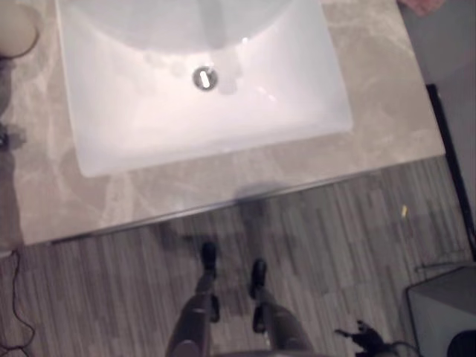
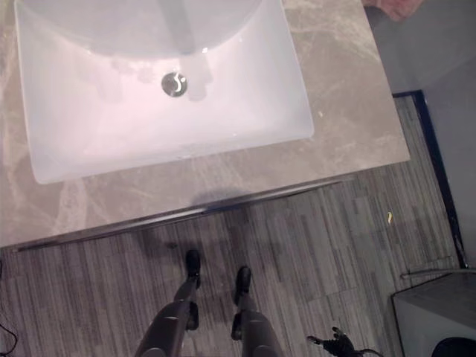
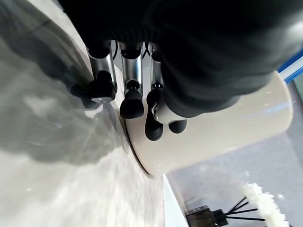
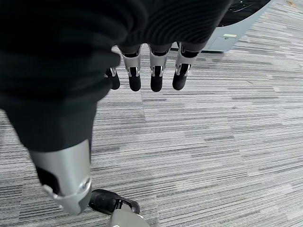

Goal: Put brush and paste in cup on sink, flatten towel.

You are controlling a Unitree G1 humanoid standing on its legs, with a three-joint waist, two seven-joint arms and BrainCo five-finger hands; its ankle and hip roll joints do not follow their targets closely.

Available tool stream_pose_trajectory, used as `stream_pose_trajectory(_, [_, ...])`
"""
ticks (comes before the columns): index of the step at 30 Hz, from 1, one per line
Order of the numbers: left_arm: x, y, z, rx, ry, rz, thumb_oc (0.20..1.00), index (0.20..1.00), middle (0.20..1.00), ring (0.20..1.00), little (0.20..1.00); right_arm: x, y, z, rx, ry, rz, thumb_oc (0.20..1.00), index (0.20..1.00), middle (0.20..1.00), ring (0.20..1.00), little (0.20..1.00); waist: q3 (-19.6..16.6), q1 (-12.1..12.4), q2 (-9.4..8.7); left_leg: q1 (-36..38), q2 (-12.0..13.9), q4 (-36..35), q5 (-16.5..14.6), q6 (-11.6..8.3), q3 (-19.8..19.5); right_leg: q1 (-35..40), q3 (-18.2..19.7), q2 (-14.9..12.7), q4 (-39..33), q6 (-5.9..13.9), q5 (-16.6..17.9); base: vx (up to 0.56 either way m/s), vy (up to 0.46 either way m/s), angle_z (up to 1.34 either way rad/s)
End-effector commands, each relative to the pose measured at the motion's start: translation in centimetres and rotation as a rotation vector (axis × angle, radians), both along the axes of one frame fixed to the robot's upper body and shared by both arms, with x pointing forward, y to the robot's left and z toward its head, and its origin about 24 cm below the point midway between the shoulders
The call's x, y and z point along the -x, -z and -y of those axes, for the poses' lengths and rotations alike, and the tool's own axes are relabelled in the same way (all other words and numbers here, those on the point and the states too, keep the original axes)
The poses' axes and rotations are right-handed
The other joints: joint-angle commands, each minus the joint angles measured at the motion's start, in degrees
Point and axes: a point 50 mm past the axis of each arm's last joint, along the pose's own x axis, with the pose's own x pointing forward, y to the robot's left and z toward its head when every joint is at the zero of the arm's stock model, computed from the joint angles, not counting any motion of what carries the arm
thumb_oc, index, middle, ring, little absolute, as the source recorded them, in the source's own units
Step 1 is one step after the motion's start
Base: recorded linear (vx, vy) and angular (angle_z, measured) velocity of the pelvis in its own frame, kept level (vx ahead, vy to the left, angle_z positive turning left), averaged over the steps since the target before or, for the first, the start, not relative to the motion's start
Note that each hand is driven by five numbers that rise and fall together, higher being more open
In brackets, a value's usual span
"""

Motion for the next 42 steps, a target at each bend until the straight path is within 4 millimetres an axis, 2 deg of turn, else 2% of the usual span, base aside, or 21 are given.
stream_pose_trajectory(1, [0.8,-2.7,-0.7,-0.016,-0.033,0.088,0.200,0.200,0.200,0.200,0.200,1.4,-0.7,2.4,0.053,0.051,-0.023,1.000,1.000,1.000,1.000,1.000,-1.6,-0.6,2.76,3.2,-0.3,0.7,-7.7,-1.53,-2.2,6.4,-1.2,-7.0,-0.7,7.54,15.0,0.00,0.000,0.00])
stream_pose_trajectory(8, [-0.1,-3.4,-0.8,0.003,-0.059,0.091,0.200,0.200,0.200,0.200,0.200,0.5,-0.8,2.2,0.049,0.040,0.000,1.000,1.000,1.000,1.000,1.000,-1.4,-1.3,2.80,3.0,-0.1,0.7,-7.6,-1.59,-2.2,6.0,-1.2,-6.9,-0.7,7.58,15.2,0.00,0.000,0.00])
stream_pose_trajectory(13, [-0.1,-3.3,-1.1,-0.005,-0.083,0.075,0.200,0.200,0.200,0.200,0.200,0.7,-0.7,2.0,0.043,0.039,-0.006,1.000,1.000,1.000,1.000,1.000,-1.3,-1.3,2.47,3.2,0.1,0.7,-7.5,-1.65,-2.1,6.3,-1.0,-6.7,-0.7,7.44,15.0,-0.01,-0.014,-0.01])
stream_pose_trajectory(17, [0.1,-2.7,-0.5,-0.092,-0.071,0.024,0.200,0.200,0.200,0.200,0.200,1.0,-0.5,1.7,0.033,0.039,-0.016,1.000,1.000,1.000,1.000,1.000,-1.7,-0.9,2.29,4.3,0.2,0.7,-7.5,-1.74,-2.4,7.7,-1.2,-6.4,-0.7,7.15,14.6,-0.01,-0.046,0.02])
stream_pose_trajectory(20, [0.5,-0.7,-0.1,-0.099,-0.027,-0.012,0.200,0.200,0.200,0.200,0.200,1.2,-0.4,1.6,0.023,0.041,-0.021,1.000,1.000,1.000,1.000,1.000,-2.1,-0.4,2.08,6.0,0.5,0.7,-7.7,-1.80,-2.8,9.8,-1.3,-6.0,-0.7,6.44,13.2,-0.02,-0.070,0.06])
stream_pose_trajectory(28, [1.6,1.5,0.6,-0.119,0.035,-0.059,0.200,0.200,0.200,0.200,0.200,1.3,-0.5,1.8,0.029,0.041,-0.020,1.000,1.000,1.000,1.000,1.000,-3.0,0.7,1.54,8.3,0.6,0.7,-7.6,-2.01,-3.3,12.4,-3.0,-5.7,-0.7,5.87,11.2,-0.03,-0.055,0.08])
stream_pose_trajectory(29, [1.8,2.6,0.4,-0.113,0.033,-0.091,0.200,0.200,0.200,0.200,0.200,1.3,-0.7,2.2,0.043,0.044,-0.024,1.000,1.000,1.000,1.000,1.000,-3.8,0.8,1.41,9.2,0.6,0.7,-7.7,-2.16,-3.3,13.3,-3.6,-5.7,-0.7,5.75,10.3,-0.03,-0.048,0.18])
stream_pose_trajectory(38, [0.9,3.2,-0.1,-0.079,0.006,-0.111,0.200,0.200,0.200,0.200,0.200,1.6,-0.7,2.4,0.043,0.042,-0.034,1.000,1.000,1.000,1.000,1.000,-5.3,0.2,1.66,9.8,0.2,0.7,-7.7,-2.10,-3.5,14.0,-4.2,-6.0,-0.7,5.81,11.1,-0.02,-0.016,0.05])
stream_pose_trajectory(42, [0.5,3.1,-0.3,-0.071,-0.009,-0.115,0.200,0.200,0.200,0.200,0.200,2.1,-0.4,2.1,0.036,0.025,-0.062,1.000,1.000,1.000,1.000,1.000,-5.8,-0.4,1.93,9.6,-0.1,0.7,-7.9,-1.91,-3.2,13.5,-3.9,-6.3,-0.7,6.05,12.4,0.00,0.025,-0.01])
